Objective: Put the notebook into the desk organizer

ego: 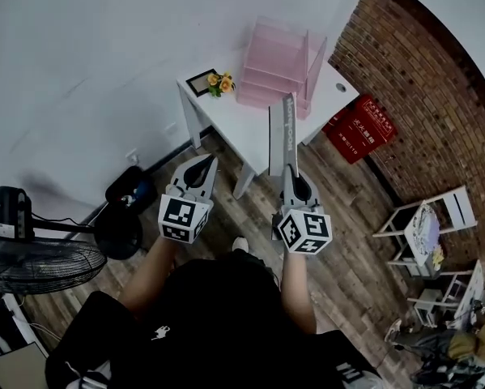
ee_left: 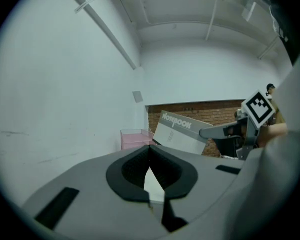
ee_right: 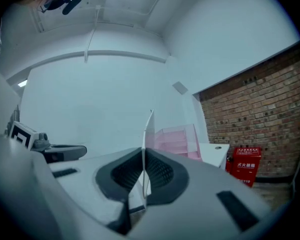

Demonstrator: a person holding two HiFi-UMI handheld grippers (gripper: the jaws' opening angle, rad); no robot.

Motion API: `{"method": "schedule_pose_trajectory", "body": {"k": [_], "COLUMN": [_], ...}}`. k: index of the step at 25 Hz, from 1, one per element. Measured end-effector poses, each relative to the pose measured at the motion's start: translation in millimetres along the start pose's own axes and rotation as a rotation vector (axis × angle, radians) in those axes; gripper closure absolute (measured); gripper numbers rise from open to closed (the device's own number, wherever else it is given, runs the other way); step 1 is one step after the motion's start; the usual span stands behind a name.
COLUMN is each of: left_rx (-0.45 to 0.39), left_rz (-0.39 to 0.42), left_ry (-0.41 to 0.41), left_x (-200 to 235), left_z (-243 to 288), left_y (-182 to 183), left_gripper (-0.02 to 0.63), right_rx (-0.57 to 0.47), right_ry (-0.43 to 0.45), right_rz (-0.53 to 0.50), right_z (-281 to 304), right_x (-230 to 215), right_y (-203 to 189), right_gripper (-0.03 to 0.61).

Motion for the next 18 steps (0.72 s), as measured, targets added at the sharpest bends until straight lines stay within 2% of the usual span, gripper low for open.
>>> {"method": "schedule_pose_trajectory", "body": {"k": [12, 18], "left_rx": [0.017, 0.044], "left_rz": [0.048, 0.047], "left_ry": [0.069, 0.069], "left_x": [-35.2, -50.2], "left_z": [63.4, 87.5], "left_y": [-3.5, -11.2], "left_gripper": [0.611, 0.611], "right_rx": [0.017, 0.032], "right_ry": [0.071, 0.097], "right_rz": [0.045, 0.077], "right_z": [26.2, 37.8], "right_x": [-78.1, -107.4], "right_y": [-2.1, -11.1], "right_gripper": [0.568, 0.568]}}
Point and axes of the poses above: the fingertips, and each gripper's own axes: z forward along the fingers, x to its left, y out of its top, the point moved 8 cm from there along -z, backward along the fingers, and after that the axes turned 13 degrees about -x, right-handed, at the moved point
